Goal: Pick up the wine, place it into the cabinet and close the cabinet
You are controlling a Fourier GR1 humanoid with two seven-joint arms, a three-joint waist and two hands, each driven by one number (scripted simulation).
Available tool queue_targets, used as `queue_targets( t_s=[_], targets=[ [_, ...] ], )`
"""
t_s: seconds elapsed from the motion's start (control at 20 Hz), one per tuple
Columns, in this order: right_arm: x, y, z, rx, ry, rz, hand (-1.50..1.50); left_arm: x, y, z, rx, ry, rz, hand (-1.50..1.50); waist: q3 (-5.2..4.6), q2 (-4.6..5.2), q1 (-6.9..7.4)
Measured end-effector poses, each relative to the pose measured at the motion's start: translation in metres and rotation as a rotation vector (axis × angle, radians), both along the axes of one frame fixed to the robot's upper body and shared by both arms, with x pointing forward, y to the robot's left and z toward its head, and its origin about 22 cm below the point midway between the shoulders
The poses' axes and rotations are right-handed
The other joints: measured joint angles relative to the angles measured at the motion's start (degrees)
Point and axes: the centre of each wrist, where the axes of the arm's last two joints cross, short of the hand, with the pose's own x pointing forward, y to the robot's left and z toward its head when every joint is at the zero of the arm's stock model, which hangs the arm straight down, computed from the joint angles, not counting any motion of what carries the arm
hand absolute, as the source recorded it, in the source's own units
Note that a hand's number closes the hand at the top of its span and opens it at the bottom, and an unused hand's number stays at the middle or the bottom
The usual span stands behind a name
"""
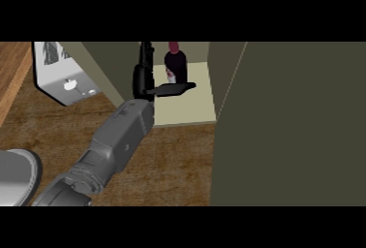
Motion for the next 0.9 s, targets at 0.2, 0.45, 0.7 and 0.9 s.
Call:
queue_targets(
  t_s=[0.2,0.45,0.7,0.9],
  targets=[
    [0.0,0.0,0.002,0.004,0.003,-0.008,-1.5,0.0,-0.001,0.001,-0.034,0.001,-0.014,-1.5,-0.14,-0.01,0.08],
    [0.002,0.0,0.004,0.007,0.008,-0.011,-1.5,-0.004,0.0,-0.004,-0.059,0.007,-0.017,-1.5,-0.06,-0.5,-0.03],
    [0.0,0.001,0.002,0.006,0.015,-0.012,-1.5,-0.018,0.0,-0.019,-0.081,0.026,-0.022,-1.5,-0.05,-0.84,0.57],
    [0.001,-0.003,0.003,0.007,0.008,-0.032,-1.5,-0.038,-0.006,-0.032,-0.095,0.042,-0.026,-1.5,-0.04,-0.97,1.33]
  ],
)
